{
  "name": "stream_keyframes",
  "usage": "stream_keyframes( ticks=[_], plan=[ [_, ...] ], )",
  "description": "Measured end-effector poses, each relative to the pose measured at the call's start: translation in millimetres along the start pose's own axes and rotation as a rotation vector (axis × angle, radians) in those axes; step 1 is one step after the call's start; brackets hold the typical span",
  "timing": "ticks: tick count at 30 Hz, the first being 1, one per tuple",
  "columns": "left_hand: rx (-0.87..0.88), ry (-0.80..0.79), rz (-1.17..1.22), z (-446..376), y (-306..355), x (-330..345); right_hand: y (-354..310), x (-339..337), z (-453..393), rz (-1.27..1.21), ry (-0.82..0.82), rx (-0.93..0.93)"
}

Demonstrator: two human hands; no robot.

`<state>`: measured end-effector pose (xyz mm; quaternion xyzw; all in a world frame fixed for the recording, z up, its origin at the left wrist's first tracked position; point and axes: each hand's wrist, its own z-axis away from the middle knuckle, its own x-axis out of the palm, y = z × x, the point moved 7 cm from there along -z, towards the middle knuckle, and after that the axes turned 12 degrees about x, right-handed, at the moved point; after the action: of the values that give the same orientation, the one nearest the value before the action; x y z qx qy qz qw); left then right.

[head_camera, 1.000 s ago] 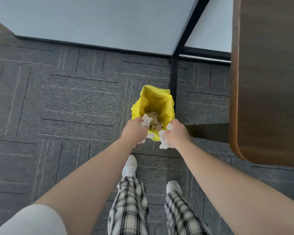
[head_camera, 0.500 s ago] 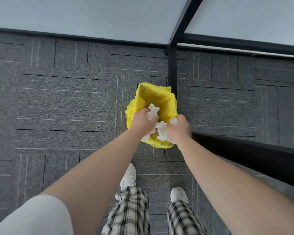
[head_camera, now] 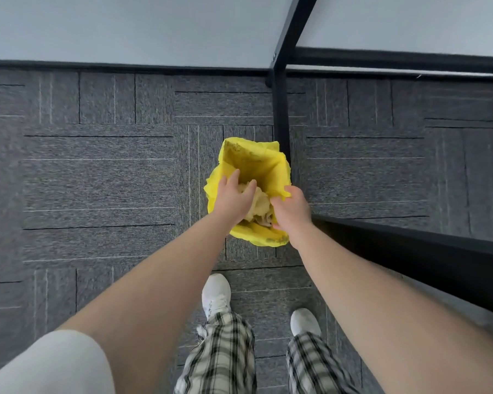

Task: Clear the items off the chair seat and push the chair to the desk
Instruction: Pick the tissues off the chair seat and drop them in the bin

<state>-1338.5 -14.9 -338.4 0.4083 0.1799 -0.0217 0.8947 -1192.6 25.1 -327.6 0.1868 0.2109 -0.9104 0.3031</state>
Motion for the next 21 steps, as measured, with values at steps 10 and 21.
stream_keyframes(
  ticks=[10, 21],
  plan=[
    [0.014, -0.121, -0.24, 52.6, 27.9, -50.2, -14.4, -14.0, 73.5, 0.207, -0.046, -0.11],
    [0.128, -0.148, -0.54, 183.0, 164.7, -187.0, -90.1, -69.7, 275.4, 0.204, -0.114, -0.383]
  ],
)
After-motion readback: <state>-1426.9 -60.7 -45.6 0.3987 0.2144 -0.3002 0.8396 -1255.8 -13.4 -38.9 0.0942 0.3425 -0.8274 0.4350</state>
